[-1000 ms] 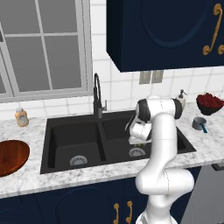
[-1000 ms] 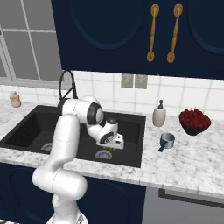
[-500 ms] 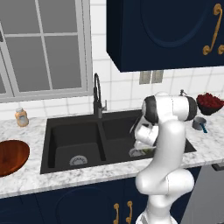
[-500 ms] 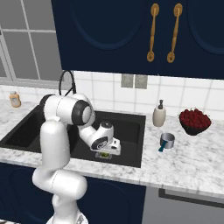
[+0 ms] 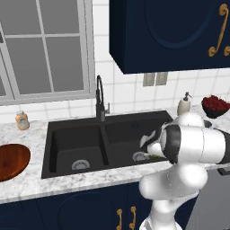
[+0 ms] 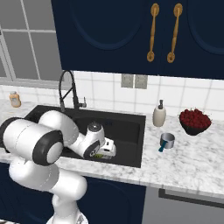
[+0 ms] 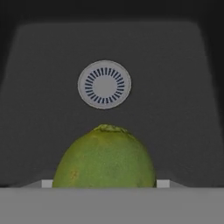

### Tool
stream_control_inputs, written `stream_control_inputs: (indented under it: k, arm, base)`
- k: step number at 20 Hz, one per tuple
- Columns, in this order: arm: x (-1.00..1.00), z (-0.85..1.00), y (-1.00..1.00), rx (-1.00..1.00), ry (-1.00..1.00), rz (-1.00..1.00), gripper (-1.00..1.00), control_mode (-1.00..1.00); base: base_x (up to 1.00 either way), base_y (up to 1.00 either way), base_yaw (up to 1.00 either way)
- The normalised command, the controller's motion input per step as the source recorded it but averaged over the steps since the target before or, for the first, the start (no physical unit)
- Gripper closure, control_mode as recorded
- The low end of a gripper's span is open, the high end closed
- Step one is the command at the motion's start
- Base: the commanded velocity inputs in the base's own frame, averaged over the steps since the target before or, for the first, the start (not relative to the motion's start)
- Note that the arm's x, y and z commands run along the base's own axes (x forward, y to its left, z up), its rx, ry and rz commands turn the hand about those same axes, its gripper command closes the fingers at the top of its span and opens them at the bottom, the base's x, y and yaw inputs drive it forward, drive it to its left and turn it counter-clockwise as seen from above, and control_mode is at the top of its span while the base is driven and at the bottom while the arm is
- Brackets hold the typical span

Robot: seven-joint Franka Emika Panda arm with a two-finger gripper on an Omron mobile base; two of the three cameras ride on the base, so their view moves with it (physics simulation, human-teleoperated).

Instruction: Pick the lime from the sink and place it in the bowl. Then pick the bowl and place it in the microwave. Then close the microwave door and press the start button.

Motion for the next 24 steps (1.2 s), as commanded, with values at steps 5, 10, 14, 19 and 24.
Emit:
stream_control_inputs:
  k: [5, 10, 14, 19, 24]
  arm:
    - [-0.69, 0.52, 0.07, -0.01, -0.02, -0.01, 1.0, -1.0]
    - [-0.86, 0.38, 0.22, -0.02, -0.19, -0.05, 1.0, -1.0]
    - [-0.72, 0.28, 0.4, -0.03, -0.03, -0.07, 1.0, -1.0]
    - [-0.81, -0.01, 0.65, -0.1, -0.15, 0.0, 1.0, -1.0]
    - [-0.75, 0.0, 0.74, -0.11, -0.12, 0.01, 1.0, -1.0]
  base:
    - [0.0, 0.0, 0.0]
    - [0.0, 0.0, 0.0]
    - [0.0, 0.0, 0.0]
    - [0.0, 0.0, 0.0]
    - [0.0, 0.0, 0.0]
